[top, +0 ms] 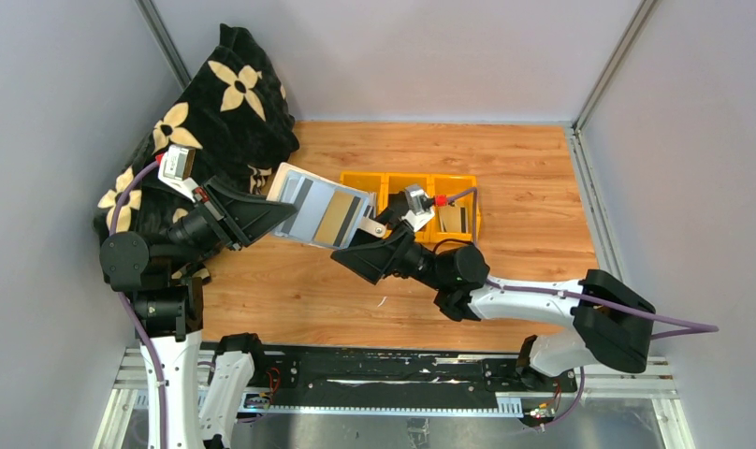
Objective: Take the credit cards out of the card holder
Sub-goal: Remove the credit card from the card holder.
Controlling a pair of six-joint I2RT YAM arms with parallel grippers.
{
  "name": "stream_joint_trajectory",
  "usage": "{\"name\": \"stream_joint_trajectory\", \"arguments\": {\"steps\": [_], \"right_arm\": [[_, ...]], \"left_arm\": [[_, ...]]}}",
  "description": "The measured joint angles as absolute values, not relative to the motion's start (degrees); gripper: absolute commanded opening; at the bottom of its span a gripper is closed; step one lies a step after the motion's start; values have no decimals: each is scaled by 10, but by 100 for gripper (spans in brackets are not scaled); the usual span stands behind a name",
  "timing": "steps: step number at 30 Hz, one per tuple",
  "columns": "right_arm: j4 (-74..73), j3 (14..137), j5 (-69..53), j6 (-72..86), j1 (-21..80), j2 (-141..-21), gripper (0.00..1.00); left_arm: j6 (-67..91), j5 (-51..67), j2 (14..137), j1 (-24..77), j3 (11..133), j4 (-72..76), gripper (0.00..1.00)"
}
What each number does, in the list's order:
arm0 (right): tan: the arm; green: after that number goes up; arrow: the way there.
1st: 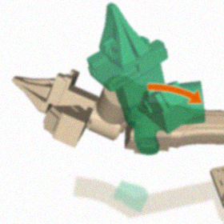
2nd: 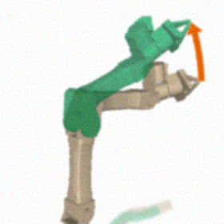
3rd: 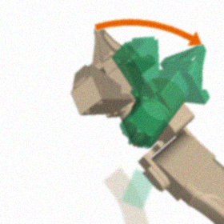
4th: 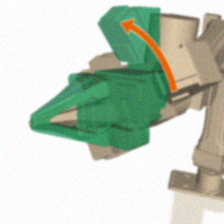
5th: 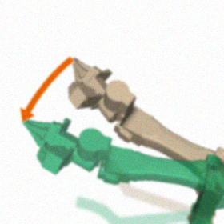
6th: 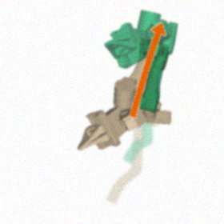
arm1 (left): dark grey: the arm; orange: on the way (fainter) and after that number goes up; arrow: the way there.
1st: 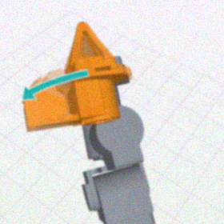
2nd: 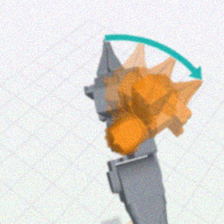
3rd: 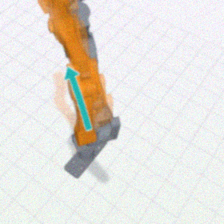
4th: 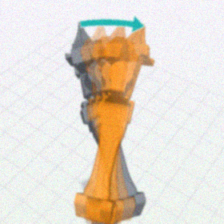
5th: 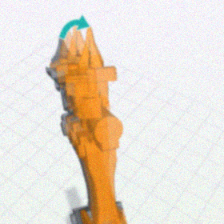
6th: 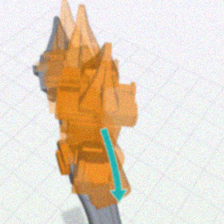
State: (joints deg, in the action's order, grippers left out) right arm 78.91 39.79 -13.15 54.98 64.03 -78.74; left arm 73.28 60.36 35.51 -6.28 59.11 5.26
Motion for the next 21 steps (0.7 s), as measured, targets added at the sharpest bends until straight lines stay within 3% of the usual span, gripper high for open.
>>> {"name": "stream_joint_trajectory", "arguments": {"steps": [4, 8, 9, 13, 17, 21], "right_arm": [[823, 402, -107, 557, 641, -784, 46], [830, 406, -94, 559, 641, -778, 2], [830, 406, -92, 558, 641, -777, 0], [804, 406, -91, 560, 637, -759, 0], [659, 409, -131, 529, 605, -681, 0], [347, 549, -193, 408, 586, -625, 0]], "left_arm": [[733, 604, 354, -63, 591, 54, 0], [733, 603, 352, -63, 591, 55, 0], [733, 603, 351, -63, 591, 55, 5], [704, 599, 350, -63, 592, 39, 40], [581, 602, 357, -63, 634, -86, 55], [355, 584, 386, -63, 756, -284, 64]]}}
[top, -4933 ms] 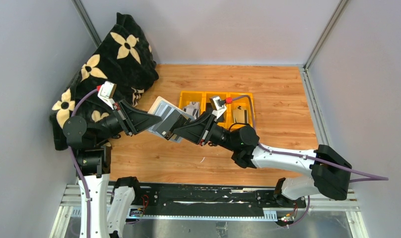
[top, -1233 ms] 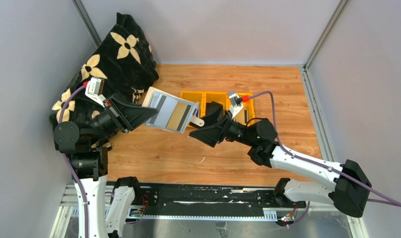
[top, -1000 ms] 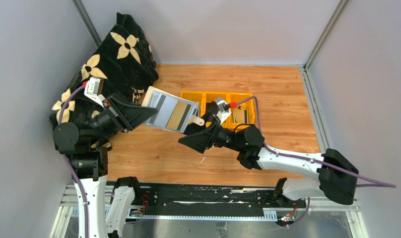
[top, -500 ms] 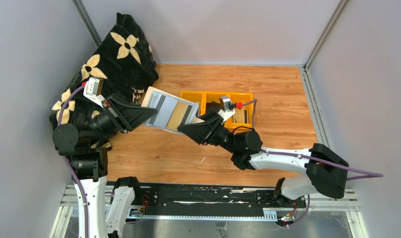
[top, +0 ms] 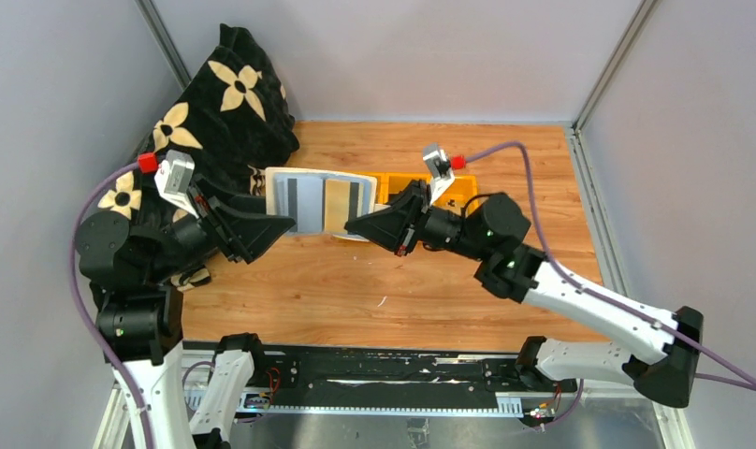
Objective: Take the credit cards out of the card holder
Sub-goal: Remove the credit card from the card holder.
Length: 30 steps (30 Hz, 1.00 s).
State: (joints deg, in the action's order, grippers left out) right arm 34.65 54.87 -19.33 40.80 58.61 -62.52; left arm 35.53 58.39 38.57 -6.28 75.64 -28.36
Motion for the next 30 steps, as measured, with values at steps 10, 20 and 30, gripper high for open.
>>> {"name": "stream_joint_trajectory", "arguments": {"steps": [10, 20, 30], "right_arm": [[-168, 824, -355, 149, 585, -719, 0], [-397, 964, -398, 17, 615, -848, 0], [-481, 1085, -412, -56, 633, -908, 0]], "left_arm": [[99, 598, 372, -63, 806, -439, 79], [38, 653, 352, -63, 703, -460, 76], [27, 730, 336, -62, 659, -466, 58]]}}
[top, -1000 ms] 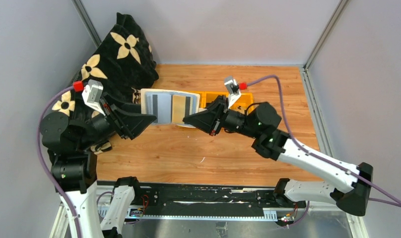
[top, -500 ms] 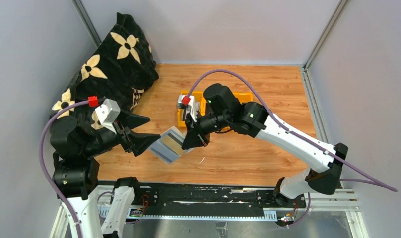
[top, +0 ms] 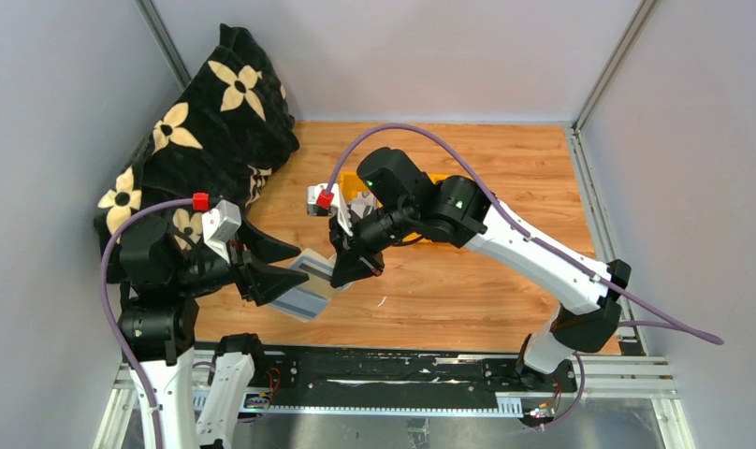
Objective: Take the credit cards out of the card holder
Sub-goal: Remove the credit card from the card holder.
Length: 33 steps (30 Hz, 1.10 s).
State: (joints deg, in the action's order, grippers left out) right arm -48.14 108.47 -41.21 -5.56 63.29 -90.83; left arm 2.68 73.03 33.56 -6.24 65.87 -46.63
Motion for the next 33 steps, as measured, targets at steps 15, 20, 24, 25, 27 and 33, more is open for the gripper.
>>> {"name": "stream_joint_trajectory", "arguments": {"steps": [15, 20, 24, 25, 27, 33], "right_arm": [[-536, 1177, -420, -87, 636, -969, 16], [-482, 1135, -419, -68, 636, -949, 41], [-278, 937, -428, 18, 626, -849, 53], [-227, 891, -428, 45, 620, -825, 55], [-68, 769, -424, 110, 605, -762, 56], [310, 566, -363, 276, 591, -689, 58]], "left_arm": [[19, 780, 331, -37, 613, -469, 0], [17, 761, 338, -36, 630, -481, 0], [23, 752, 355, -36, 652, -482, 0], [25, 751, 359, -36, 656, -482, 0], [31, 743, 368, -36, 665, -482, 0], [64, 717, 384, -36, 704, -482, 0]]}}
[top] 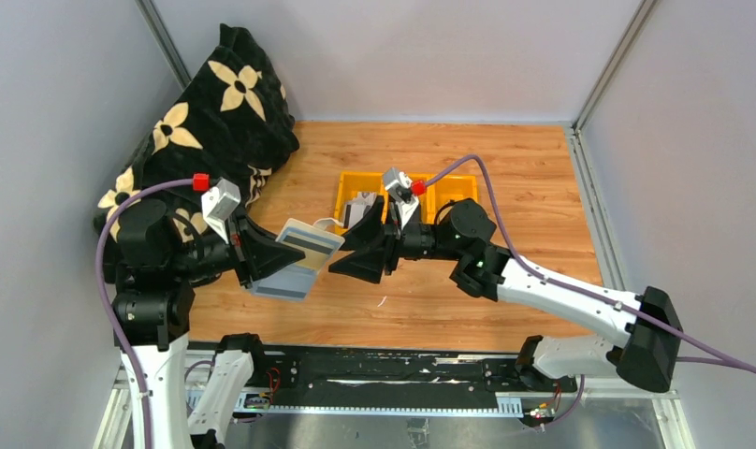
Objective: Take the credit cards out of the card holder
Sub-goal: Remove the credit card from the card holder.
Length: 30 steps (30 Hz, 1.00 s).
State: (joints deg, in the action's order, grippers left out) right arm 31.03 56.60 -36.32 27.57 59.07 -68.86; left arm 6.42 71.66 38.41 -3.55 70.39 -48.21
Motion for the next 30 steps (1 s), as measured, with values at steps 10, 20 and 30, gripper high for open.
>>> {"name": "stream_joint_trajectory", "arguments": {"steps": [10, 20, 30], "right_arm": [[571, 528, -289, 426, 591, -782, 52], [642, 528, -294, 500, 585, -792, 0], [123, 774, -437, 314, 541, -769, 0]], "left_arm": [[274, 664, 334, -36, 636, -317, 0], [456, 627, 290, -35, 559, -140, 58], [302, 677, 338, -35, 625, -291, 70]]}}
